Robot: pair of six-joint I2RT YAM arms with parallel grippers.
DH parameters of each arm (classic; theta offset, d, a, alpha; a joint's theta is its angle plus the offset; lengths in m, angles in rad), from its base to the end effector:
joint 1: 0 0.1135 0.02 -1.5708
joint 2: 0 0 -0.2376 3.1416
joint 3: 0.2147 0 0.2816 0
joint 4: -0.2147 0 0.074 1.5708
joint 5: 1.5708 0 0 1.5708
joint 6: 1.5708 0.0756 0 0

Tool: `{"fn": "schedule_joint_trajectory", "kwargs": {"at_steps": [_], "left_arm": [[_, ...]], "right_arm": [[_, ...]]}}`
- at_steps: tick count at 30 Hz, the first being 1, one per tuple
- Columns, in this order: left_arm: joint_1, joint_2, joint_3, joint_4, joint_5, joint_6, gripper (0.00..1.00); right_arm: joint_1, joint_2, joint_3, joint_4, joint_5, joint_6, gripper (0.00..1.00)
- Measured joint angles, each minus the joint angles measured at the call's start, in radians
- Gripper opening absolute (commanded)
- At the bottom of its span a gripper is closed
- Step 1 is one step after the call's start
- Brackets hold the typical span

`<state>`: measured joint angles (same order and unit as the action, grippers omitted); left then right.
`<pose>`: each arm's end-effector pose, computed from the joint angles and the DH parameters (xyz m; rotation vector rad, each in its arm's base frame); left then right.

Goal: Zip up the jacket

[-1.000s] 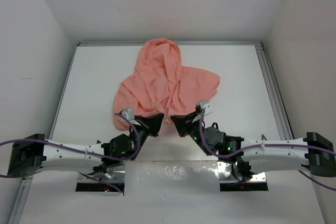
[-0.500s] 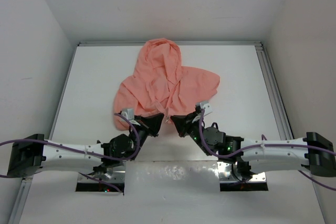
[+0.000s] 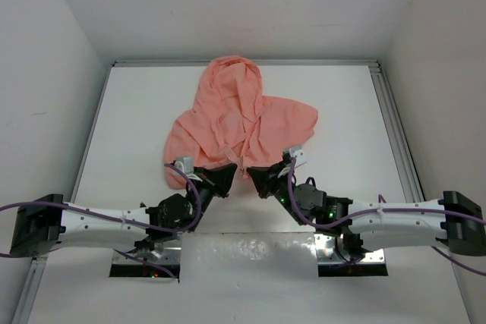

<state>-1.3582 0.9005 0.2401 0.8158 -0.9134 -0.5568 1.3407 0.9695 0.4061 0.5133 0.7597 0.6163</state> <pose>0.1102 -0.2271 0.1969 -0.1856 1.5315 -0.9004 0.1143 0.2597 0.2068 0.0012 1.6824 0.8906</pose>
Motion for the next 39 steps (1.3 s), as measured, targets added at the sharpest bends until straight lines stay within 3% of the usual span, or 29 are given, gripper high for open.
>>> {"fn": "schedule_joint_trajectory", "kwargs": {"at_steps": [39], "left_arm": [[0.001,-0.008,-0.005,0.001,0.005,0.003,0.00]], "right_arm": [[0.001,0.000,0.000,0.000,0.007,-0.004,0.00]]}}
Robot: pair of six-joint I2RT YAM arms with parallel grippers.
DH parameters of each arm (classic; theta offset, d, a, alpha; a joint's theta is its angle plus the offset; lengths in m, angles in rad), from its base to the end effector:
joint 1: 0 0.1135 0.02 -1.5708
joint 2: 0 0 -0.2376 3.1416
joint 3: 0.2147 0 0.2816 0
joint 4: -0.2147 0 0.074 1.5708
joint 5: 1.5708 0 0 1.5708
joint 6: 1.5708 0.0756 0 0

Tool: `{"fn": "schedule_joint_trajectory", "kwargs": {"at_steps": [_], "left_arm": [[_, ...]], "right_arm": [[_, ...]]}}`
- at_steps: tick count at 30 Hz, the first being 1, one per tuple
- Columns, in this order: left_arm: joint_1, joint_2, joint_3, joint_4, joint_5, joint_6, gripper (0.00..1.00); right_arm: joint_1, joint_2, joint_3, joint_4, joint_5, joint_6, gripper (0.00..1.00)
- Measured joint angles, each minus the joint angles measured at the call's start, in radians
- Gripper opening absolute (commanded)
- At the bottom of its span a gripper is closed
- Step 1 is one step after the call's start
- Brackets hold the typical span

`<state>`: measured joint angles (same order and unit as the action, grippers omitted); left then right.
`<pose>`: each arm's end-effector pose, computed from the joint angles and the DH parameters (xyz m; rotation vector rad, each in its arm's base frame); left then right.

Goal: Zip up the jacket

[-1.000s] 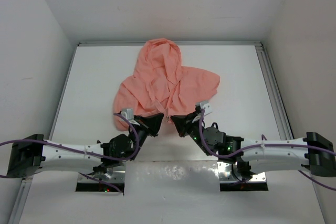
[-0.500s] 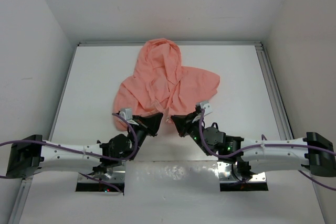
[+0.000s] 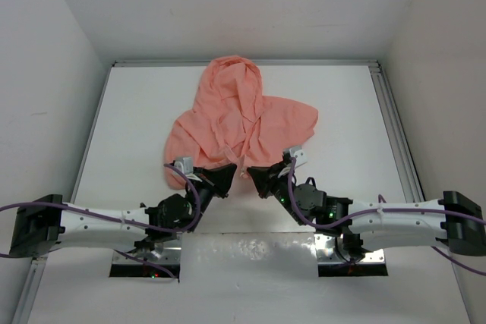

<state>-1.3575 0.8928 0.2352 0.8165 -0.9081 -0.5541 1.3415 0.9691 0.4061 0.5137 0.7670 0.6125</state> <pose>0.1100 -0.2262 0.1969 -0.1817 1.5296 -0.9044 0.1144 0.2593 0.2069 0.0037 1.6802 0.8834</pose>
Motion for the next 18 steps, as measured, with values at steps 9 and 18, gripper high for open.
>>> {"fn": "schedule_joint_trajectory", "kwargs": {"at_steps": [9,18], "left_arm": [[0.000,0.011,0.000,0.000,0.009,0.000,0.00],[0.000,0.019,0.000,0.000,0.014,-0.001,0.00]], "right_arm": [[0.001,0.000,0.000,0.000,0.000,-0.004,0.00],[0.002,0.000,0.000,0.000,0.000,-0.011,0.00]]}}
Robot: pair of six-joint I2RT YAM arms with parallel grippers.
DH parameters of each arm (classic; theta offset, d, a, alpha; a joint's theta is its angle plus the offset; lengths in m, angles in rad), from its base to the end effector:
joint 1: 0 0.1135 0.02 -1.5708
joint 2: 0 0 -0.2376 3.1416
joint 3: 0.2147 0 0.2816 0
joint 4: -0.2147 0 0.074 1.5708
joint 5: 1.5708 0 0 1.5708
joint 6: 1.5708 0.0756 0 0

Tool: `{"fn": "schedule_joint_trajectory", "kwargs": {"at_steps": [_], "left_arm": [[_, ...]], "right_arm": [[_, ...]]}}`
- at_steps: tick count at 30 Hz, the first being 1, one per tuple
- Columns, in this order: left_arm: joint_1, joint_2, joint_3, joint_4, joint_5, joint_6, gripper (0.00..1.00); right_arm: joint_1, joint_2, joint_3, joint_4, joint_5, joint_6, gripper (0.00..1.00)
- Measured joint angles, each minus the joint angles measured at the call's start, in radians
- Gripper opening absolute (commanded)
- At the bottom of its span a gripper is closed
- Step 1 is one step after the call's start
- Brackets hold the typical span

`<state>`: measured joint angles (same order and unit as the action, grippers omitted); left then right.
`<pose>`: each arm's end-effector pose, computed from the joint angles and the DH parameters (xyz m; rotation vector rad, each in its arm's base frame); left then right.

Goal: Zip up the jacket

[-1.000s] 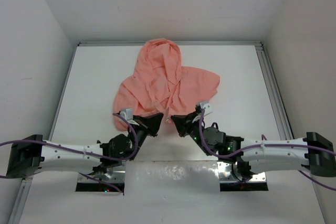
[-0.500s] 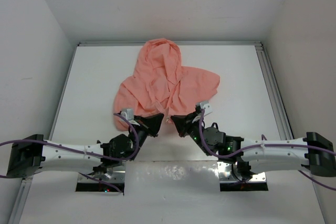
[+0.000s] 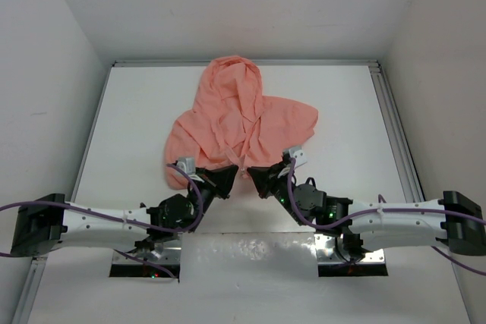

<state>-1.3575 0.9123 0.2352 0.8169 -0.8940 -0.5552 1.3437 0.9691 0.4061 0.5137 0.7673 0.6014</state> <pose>0.1098 -0.2287 0.1927 -0.1592 1.5426 -0.9014 0.1138 0.2595 0.2069 -0.0072 1.6790 0.8765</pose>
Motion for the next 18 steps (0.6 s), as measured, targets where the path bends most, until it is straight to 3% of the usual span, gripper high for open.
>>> {"fn": "schedule_joint_trajectory", "kwargs": {"at_steps": [18], "left_arm": [[0.003,0.009,0.000,0.003,0.035,-0.006,0.00]], "right_arm": [[0.000,0.000,0.000,0.037,0.018,-0.034,0.00]]}}
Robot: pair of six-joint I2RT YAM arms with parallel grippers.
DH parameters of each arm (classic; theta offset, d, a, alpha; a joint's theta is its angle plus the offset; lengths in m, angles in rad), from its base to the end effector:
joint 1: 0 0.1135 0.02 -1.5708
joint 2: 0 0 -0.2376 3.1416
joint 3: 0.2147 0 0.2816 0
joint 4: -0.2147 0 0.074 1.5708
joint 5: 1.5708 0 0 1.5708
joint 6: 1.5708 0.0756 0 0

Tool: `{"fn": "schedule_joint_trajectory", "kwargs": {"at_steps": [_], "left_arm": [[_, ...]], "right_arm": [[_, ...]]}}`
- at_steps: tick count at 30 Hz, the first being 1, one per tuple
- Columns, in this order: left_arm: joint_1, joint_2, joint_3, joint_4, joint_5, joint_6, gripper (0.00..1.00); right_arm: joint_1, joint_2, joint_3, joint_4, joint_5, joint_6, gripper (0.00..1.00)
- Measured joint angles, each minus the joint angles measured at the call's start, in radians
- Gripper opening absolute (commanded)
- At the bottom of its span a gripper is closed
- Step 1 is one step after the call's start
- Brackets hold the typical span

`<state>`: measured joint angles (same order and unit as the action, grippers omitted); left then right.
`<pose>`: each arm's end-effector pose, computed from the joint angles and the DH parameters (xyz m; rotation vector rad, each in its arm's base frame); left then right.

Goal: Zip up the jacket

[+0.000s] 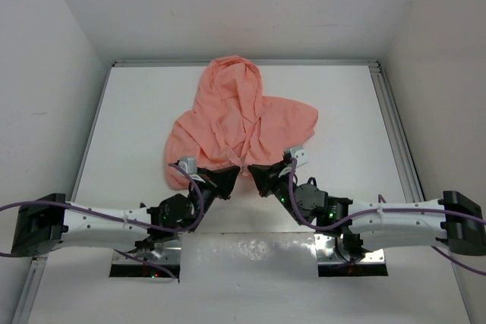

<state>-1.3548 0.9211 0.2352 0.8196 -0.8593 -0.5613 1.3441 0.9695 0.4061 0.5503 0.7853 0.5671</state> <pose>0.1094 -0.2314 0.1913 -0.1333 1.5491 -0.9255 0.1145 0.2586 0.2115 -0.0007 1.6489 0.8654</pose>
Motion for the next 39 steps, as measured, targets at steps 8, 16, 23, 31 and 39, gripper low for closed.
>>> {"fn": "schedule_joint_trajectory", "kwargs": {"at_steps": [8,16,23,31,39], "left_arm": [[0.000,-0.001,0.000,-0.001,0.016,-0.020,0.00],[0.003,-0.060,0.000,-0.023,0.069,-0.031,0.00],[0.003,-0.135,-0.001,-0.114,0.117,-0.109,0.00],[0.003,-0.230,-0.016,-0.252,0.115,-0.217,0.00],[0.003,-0.274,-0.015,-0.370,0.082,-0.276,0.00]], "right_arm": [[0.000,0.000,-0.006,0.040,0.000,0.000,0.00],[0.000,0.000,-0.006,0.063,0.001,-0.003,0.00],[-0.002,0.046,0.045,0.031,-0.012,-0.014,0.00],[-0.006,0.069,0.142,-0.063,-0.066,-0.010,0.00],[-0.005,0.044,0.164,-0.169,-0.117,0.038,0.00]]}}
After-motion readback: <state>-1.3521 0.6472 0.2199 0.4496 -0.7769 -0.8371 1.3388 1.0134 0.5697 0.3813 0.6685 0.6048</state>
